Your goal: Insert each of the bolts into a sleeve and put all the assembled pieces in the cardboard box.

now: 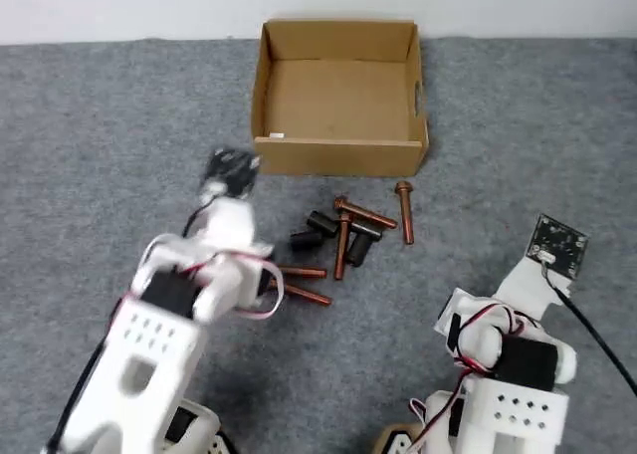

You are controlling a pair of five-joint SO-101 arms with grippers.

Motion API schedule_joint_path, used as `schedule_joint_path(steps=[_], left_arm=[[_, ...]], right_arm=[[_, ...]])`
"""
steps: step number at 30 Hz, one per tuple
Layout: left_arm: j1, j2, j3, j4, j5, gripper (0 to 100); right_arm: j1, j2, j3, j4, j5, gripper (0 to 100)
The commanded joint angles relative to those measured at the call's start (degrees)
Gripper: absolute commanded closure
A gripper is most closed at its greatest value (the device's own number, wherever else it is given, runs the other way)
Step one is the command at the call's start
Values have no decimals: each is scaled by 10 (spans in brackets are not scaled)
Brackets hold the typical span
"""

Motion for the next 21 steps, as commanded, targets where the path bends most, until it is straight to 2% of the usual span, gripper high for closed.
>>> schedule_joint_path(steps=[1,4,7,11,16,21], left_arm=[[36,113,-103,-3,-15,994],[53,204,-170,-4,-13,994],[52,299,-240,0,29,995],[69,418,-337,50,69,995],[91,559,-464,98,71,989],[94,678,-586,181,108,851]], right_arm=[[6,-6,-4,-13,-7,990],[6,-6,-4,-13,-7,990],[6,-7,-4,-13,-13,990],[6,-7,-4,-13,-14,990],[6,-7,-4,-13,-14,990],[6,-7,-4,-13,-14,990]])
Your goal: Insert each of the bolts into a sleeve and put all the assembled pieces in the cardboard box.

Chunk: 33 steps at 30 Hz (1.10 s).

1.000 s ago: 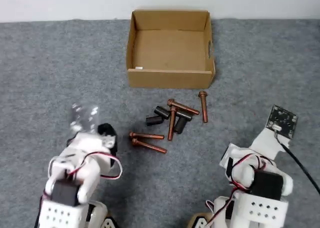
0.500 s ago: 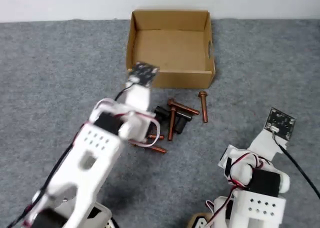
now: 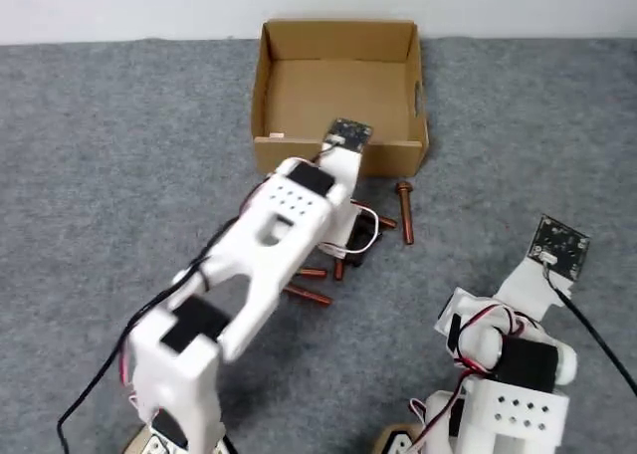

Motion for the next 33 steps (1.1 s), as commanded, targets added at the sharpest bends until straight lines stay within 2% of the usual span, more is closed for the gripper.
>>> schedule_joint_path(steps=[1,5,11,22,25,29,33], left_arm=[[3,59,-105,62,29,829],[5,123,-206,99,32,819],[3,196,-308,105,32,819],[1,276,-348,105,32,821],[0,277,-349,101,32,863],[0,282,-364,90,29,994],[1,282,-369,89,31,995]], right_arm=[[6,-6,-4,-13,-5,990],[6,-6,-4,-13,-5,990],[6,-6,-4,-13,-5,990],[6,-6,-4,-12,-5,990],[6,-6,-4,-12,-5,990],[6,-6,-4,-12,-4,990],[6,-6,-4,-11,-4,990]])
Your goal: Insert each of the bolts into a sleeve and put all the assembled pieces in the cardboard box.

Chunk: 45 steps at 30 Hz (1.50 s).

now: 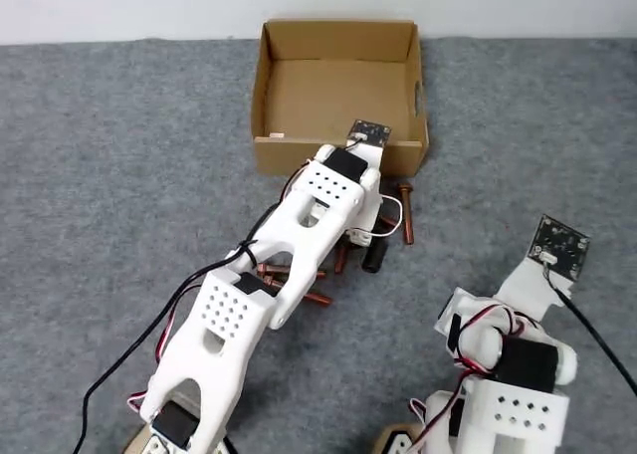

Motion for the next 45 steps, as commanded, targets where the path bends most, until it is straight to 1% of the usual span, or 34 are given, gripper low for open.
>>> schedule_joint_path(steps=[1,3,6,11,14,16,19,24,28,30,35,39,45], left_arm=[[-5,-2,-16,-11,0,995],[-4,-10,-17,-4,0,995],[5,-44,-34,27,0,996],[47,-126,-48,87,-1,996],[63,-177,-46,107,5,996],[65,-207,-46,113,20,996],[69,-251,-46,114,23,996],[84,-345,-26,118,23,996],[104,-434,44,114,23,996],[107,-478,88,105,23,996],[108,-594,212,65,20,996],[108,-714,335,9,20,996],[105,-906,530,-110,20,996]], right_arm=[[6,-7,-4,-10,-4,990],[6,-7,-6,-8,-4,990],[6,-7,-7,-8,-3,990],[0,-7,-33,8,0,990],[1,-7,-58,27,31,990],[4,-7,-68,34,47,990],[0,-17,-70,34,66,990],[0,-112,-69,30,123,991],[-1,-202,-65,32,168,991],[-22,-233,-55,34,183,991],[-84,-282,-18,27,181,991],[-124,-305,-13,14,181,991],[-161,-320,-10,-7,181,991]])
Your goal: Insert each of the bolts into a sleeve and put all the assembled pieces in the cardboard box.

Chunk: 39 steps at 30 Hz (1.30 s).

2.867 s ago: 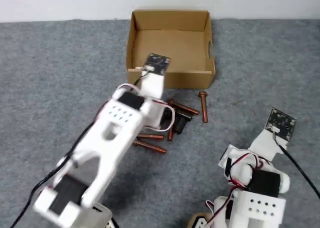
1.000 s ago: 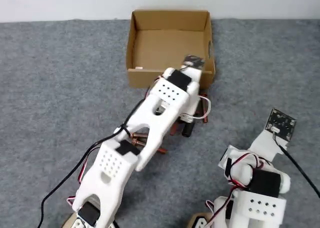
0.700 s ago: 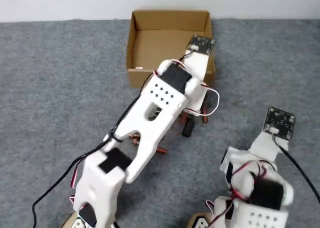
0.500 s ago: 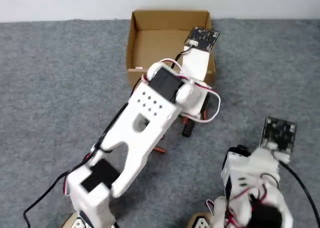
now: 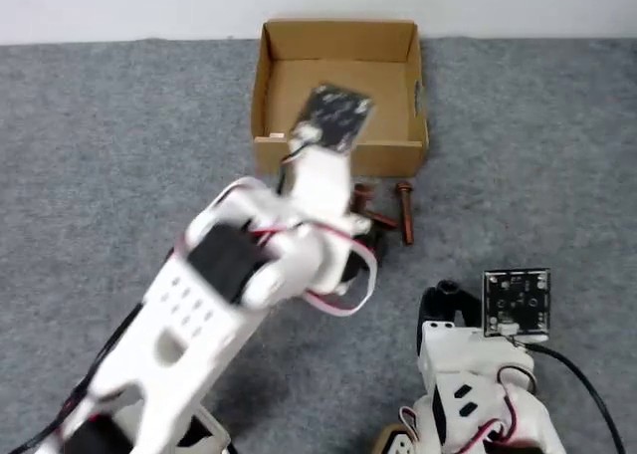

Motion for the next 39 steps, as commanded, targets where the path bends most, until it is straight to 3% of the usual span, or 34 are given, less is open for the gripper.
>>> schedule_joint_path(steps=[1,10,20,32,39], left_arm=[[-1,-133,93,-83,-1,996],[-2,-354,283,-191,-1,996],[1,-621,525,-445,-89,996],[1,-775,657,-455,-90,996],[1,-775,657,-456,-21,996]], right_arm=[[-24,-2,6,-19,5,991],[-127,-2,33,-44,4,991],[-284,0,91,-179,5,991],[-382,3,100,-240,11,991],[-385,3,100,-253,27,991]])
